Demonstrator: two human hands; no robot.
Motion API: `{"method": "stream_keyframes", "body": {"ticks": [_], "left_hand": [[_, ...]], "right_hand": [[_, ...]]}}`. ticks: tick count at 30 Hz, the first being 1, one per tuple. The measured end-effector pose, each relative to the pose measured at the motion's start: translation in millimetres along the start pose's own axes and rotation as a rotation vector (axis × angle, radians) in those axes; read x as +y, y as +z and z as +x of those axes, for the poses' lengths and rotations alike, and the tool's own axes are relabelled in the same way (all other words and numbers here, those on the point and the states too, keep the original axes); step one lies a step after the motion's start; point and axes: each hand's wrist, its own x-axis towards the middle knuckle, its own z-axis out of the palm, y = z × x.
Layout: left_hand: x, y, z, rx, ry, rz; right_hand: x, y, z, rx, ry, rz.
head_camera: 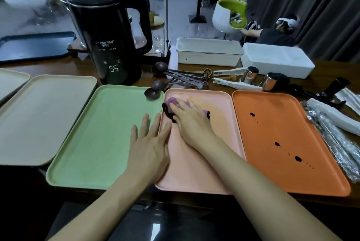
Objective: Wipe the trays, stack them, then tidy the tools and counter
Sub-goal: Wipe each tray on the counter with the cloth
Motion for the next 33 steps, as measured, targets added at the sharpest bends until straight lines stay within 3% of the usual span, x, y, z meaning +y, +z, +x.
{"method": "stream_keyframes", "body": {"ticks": [6,17,24,27,33], "left_hand": [[-0.1,1.1,1.4,0.051,0.04,0.062],[2.7,0.4,0.8,-0.007,0.001,0.093],[1.5,1.8,6.8,-0.007,0.028,0.055],[1.3,0.9,4.7,-0.001,0.017,0.043],[0.7,1.4,4.0,-0.013,-0.011,0.002]], "right_hand": [[-4.1,-2.3,40.8,0.014,0.06,-0.02],[75.6,-21.0,4.5,0.014,0.238,-0.055],[26.5,-4.1,28.1,0.02,0.047,-0.005],[35.9,-7.1,28.5,0.001,-0.005,-0.023],[50.1,-16.8,-38.3,-0.014,0.038,0.084]]}}
